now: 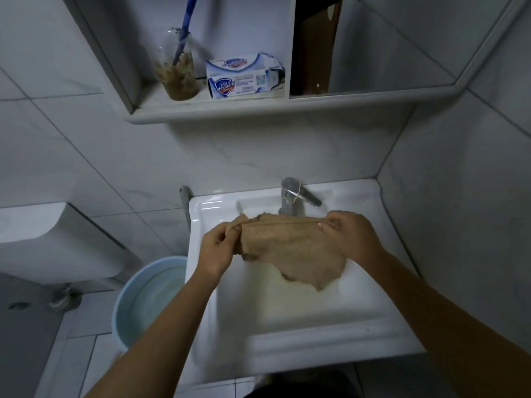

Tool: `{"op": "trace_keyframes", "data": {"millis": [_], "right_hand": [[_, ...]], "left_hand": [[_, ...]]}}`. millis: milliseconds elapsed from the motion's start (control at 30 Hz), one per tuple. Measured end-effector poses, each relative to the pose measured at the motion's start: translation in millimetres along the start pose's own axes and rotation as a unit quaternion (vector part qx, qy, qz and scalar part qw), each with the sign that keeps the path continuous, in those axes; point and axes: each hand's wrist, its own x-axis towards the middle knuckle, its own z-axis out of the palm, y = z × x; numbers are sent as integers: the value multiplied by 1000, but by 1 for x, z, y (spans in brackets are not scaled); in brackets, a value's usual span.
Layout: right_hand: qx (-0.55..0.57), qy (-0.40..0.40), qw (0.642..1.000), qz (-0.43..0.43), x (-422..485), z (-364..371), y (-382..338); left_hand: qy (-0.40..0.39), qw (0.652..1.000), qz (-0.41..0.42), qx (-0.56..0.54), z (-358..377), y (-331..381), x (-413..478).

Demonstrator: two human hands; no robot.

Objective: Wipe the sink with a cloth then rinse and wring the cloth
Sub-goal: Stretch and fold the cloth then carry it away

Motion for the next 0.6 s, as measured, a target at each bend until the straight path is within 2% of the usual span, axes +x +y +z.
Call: {"op": "trace_keyframes", "data": {"millis": [67,200,267,333,400,500,600], "right_hand": [[40,8,999,7,7,-2,0],[190,-115,975,19,-3,-7,0],[204,-190,960,17,-8,-11,1],[170,-233,958,6,-12,-13,-1],[129,-225,966,2,-12,-12,-4],[119,-163,979,21,-8,-19,-16],[184,-123,974,45,-6,-30,-26]], "left_hand": [[-15,1000,7,-1,-5,0,5],[-45,997,-56,-7,-14,-2,8],[-66,992,-97,-52,-17,-2,10],[-85,984,-131,-88,-20,-2,10],[-83,984,-141,-68,-20,-3,11],[-56,988,-146,-4,-20,0,14],[-90,978,-180,-56,-16,2,20]]}}
